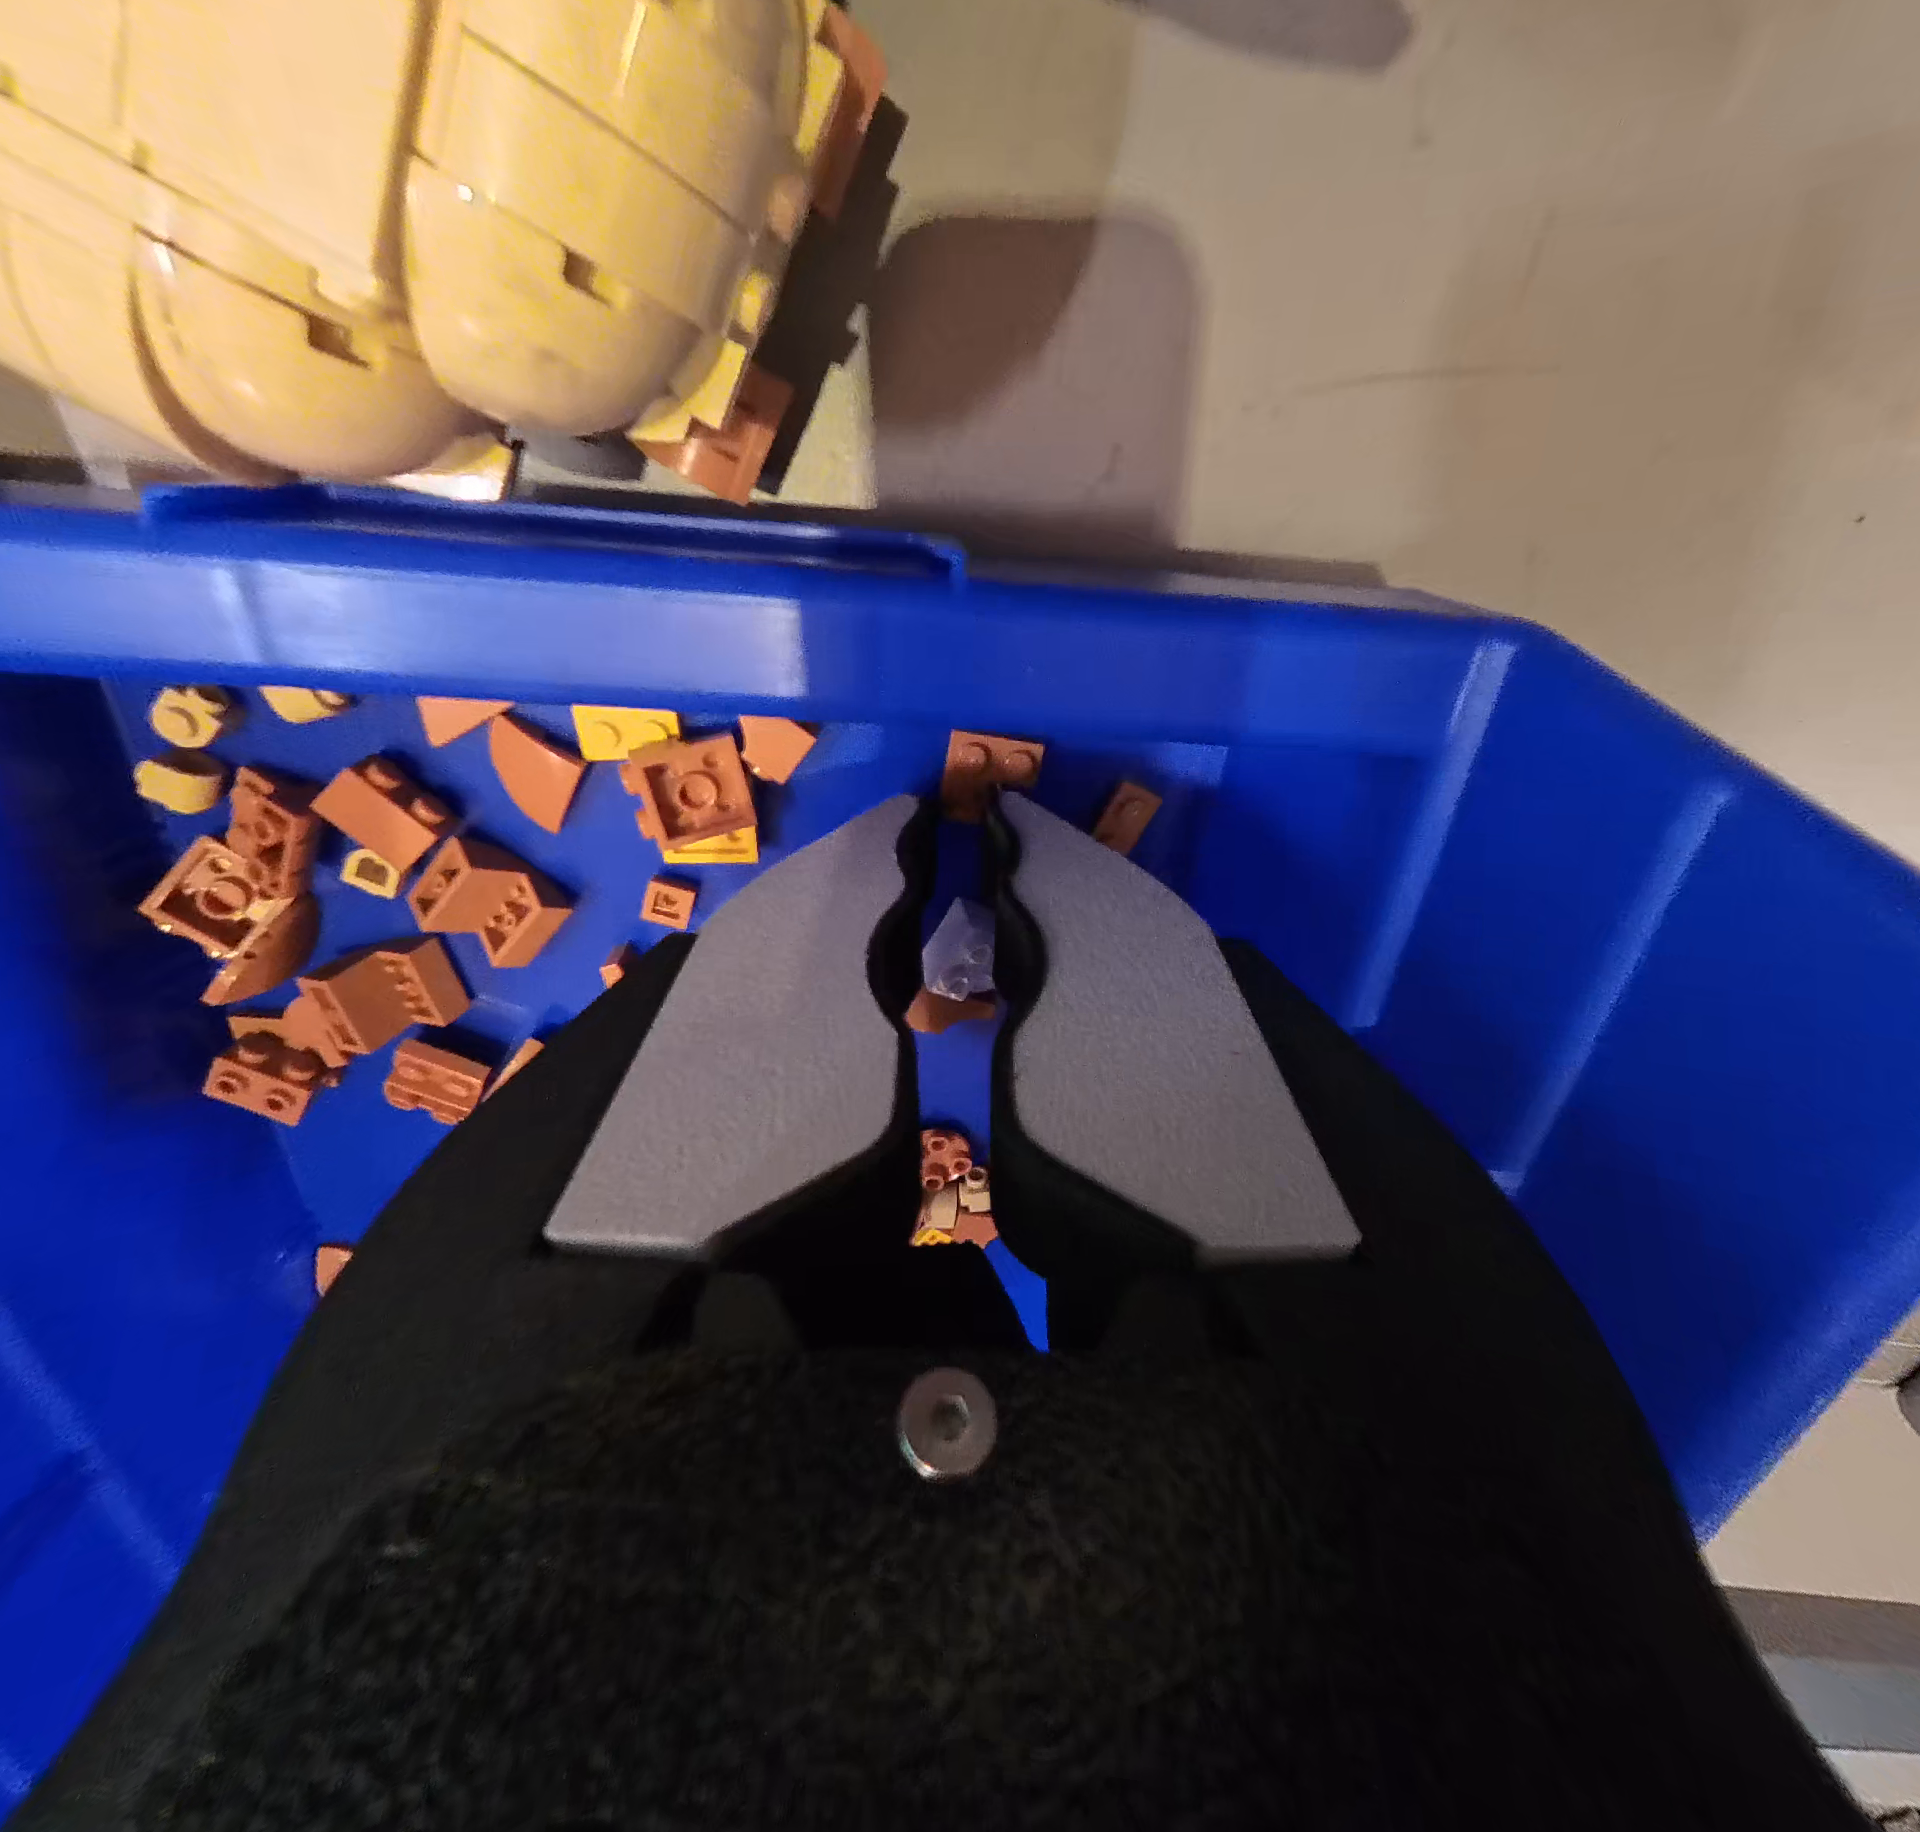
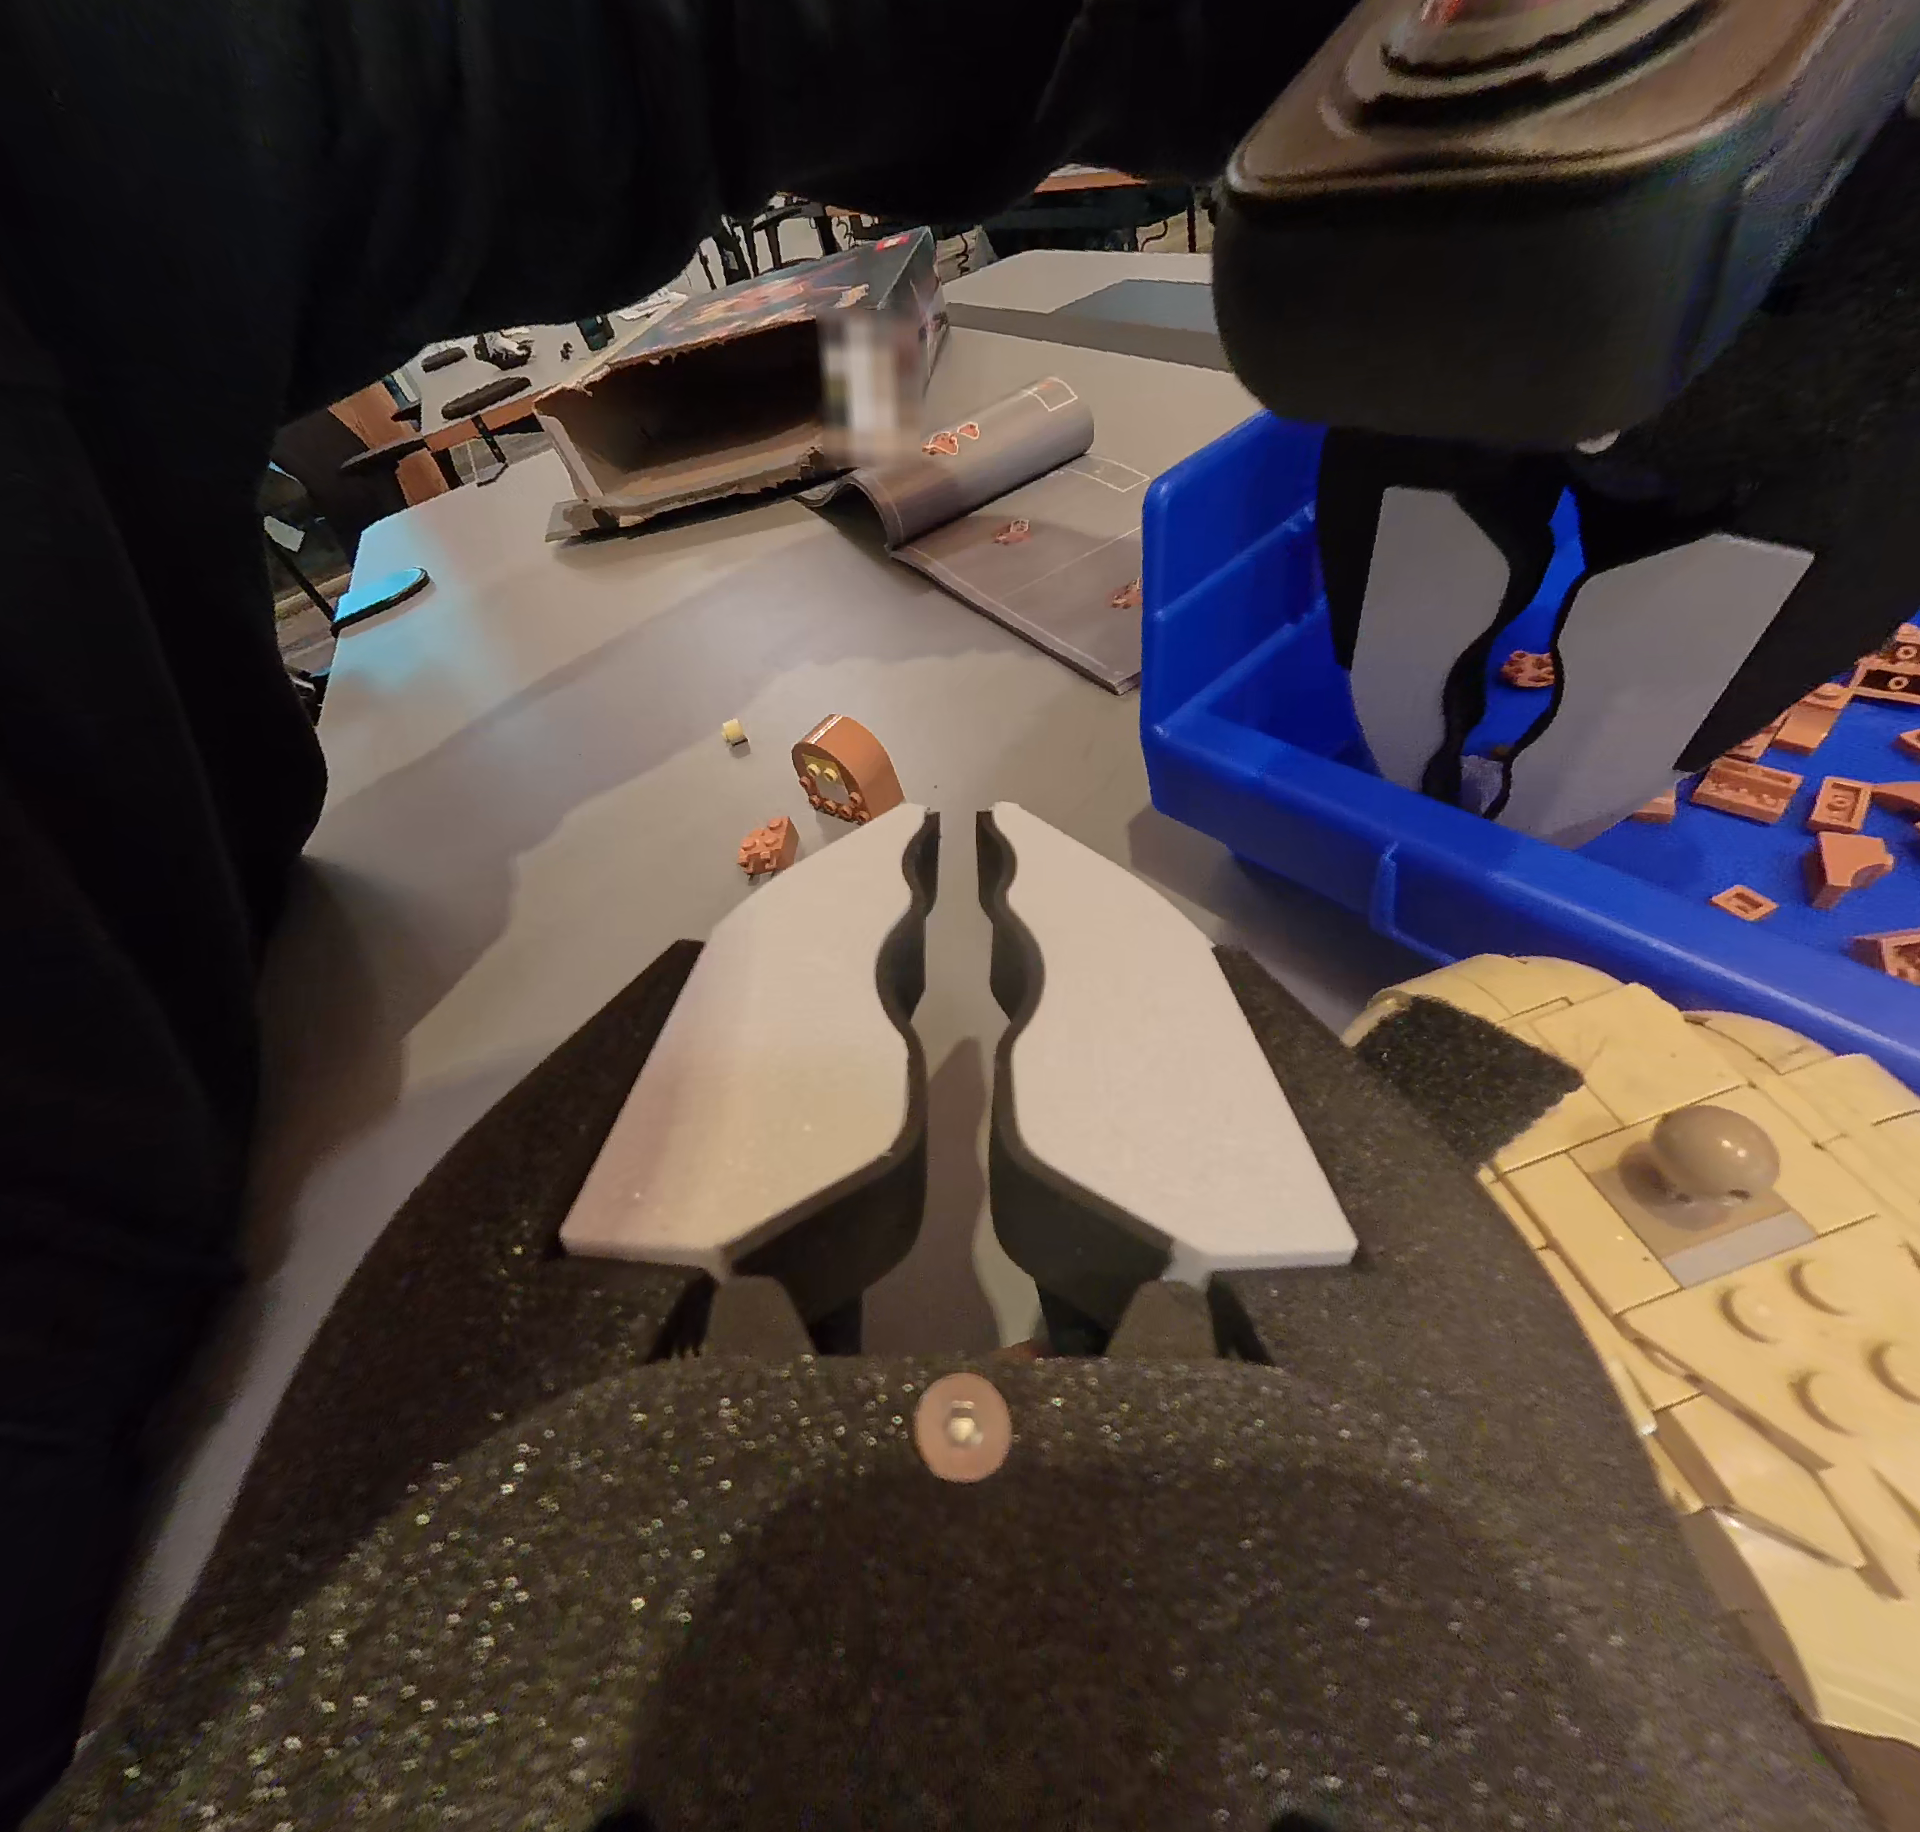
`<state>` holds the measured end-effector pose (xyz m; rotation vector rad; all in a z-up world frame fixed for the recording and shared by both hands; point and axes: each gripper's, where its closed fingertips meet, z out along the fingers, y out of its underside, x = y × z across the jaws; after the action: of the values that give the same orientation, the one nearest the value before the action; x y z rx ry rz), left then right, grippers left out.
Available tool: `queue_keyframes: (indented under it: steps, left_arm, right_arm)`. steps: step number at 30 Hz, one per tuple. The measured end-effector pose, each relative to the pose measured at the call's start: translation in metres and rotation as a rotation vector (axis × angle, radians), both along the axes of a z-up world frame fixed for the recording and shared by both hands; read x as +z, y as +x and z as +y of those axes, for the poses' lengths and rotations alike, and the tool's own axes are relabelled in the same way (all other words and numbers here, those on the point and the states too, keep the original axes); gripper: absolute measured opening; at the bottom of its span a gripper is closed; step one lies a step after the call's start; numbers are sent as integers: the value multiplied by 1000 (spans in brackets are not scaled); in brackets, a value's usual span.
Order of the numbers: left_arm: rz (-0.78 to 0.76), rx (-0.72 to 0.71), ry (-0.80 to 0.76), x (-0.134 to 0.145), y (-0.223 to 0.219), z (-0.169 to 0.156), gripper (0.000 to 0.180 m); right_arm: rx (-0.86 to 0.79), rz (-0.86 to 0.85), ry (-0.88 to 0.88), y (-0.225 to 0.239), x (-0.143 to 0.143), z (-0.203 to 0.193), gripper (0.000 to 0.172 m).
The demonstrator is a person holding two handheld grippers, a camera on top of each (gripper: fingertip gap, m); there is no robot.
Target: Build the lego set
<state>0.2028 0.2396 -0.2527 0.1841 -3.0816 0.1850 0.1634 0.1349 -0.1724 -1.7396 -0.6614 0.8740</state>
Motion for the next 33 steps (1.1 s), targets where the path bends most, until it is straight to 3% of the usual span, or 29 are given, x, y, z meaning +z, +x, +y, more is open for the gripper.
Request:
queue_keyframes:
  steps: [14, 17, 20, 23, 25, 28, 33]
  left_arm:
    - [-78, 110, -61, 13, 13, 7, 8]
    - [-173, 223, -112, 42, 25, 5, 8]
    - [-360, 393, -203, 96, 26, 1, 8]
    - [-586, 578, -274, 149, -6, -6, 8]
    - [-706, 736, -265, 161, -47, -8, 8]
    - [-777, 1034, -177, 132, -126, -12, 7]
    - [-659, 1535, -212, 53, -232, -55, 7]
  right_arm:
    - [1, 6, -5, 1, 0, 0, 6]
    - [1, 5, -5, 1, 0, 0, 6]
    - [0, 1, -1, 0, 0, 0, 7]
    - [0, -8, 8, 0, 0, 0, 7]
    - [2, -18, 15, -1, 0, -1, 7]
    - [0, -32, 30, -3, 0, -1, 7]
    - [-27, -75, 56, -12, -2, 5, 7]
